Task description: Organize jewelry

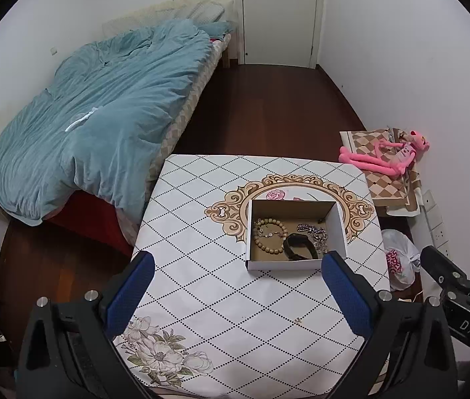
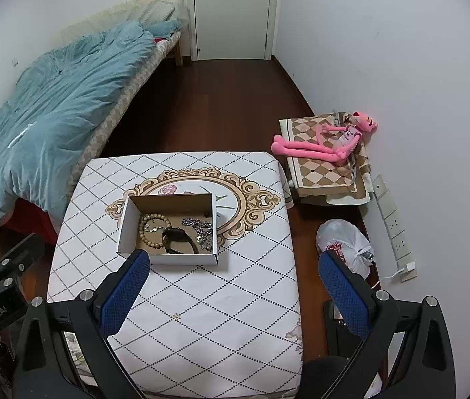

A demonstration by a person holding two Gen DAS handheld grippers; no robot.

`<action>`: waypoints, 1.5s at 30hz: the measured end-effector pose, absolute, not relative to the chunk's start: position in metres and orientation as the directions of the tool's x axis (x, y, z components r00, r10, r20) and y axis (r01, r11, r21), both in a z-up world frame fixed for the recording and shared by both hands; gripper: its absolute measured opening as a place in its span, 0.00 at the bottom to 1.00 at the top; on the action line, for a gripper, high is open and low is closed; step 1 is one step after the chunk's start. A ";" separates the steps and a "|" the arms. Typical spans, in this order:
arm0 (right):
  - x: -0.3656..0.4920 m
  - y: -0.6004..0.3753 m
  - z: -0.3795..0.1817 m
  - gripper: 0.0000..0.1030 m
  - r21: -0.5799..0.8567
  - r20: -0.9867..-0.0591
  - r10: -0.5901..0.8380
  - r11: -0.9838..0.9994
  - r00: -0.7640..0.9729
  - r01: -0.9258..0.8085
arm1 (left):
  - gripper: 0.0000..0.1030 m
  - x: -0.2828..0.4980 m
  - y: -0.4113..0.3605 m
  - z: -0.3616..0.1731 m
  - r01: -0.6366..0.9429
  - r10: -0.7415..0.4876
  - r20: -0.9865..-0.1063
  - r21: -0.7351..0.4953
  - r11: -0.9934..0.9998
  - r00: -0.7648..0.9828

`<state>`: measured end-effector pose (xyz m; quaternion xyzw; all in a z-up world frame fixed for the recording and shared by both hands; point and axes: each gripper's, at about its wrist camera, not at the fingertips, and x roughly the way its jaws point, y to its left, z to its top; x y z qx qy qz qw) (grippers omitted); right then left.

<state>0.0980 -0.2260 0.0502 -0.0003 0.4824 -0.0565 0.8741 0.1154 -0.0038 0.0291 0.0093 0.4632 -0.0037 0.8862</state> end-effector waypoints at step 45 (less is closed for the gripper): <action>0.110 -0.226 0.036 1.00 -0.059 -0.856 -0.093 0.995 0.509 0.083 | 0.99 0.123 -0.003 0.014 0.021 0.011 -0.826 0.028 0.999 0.564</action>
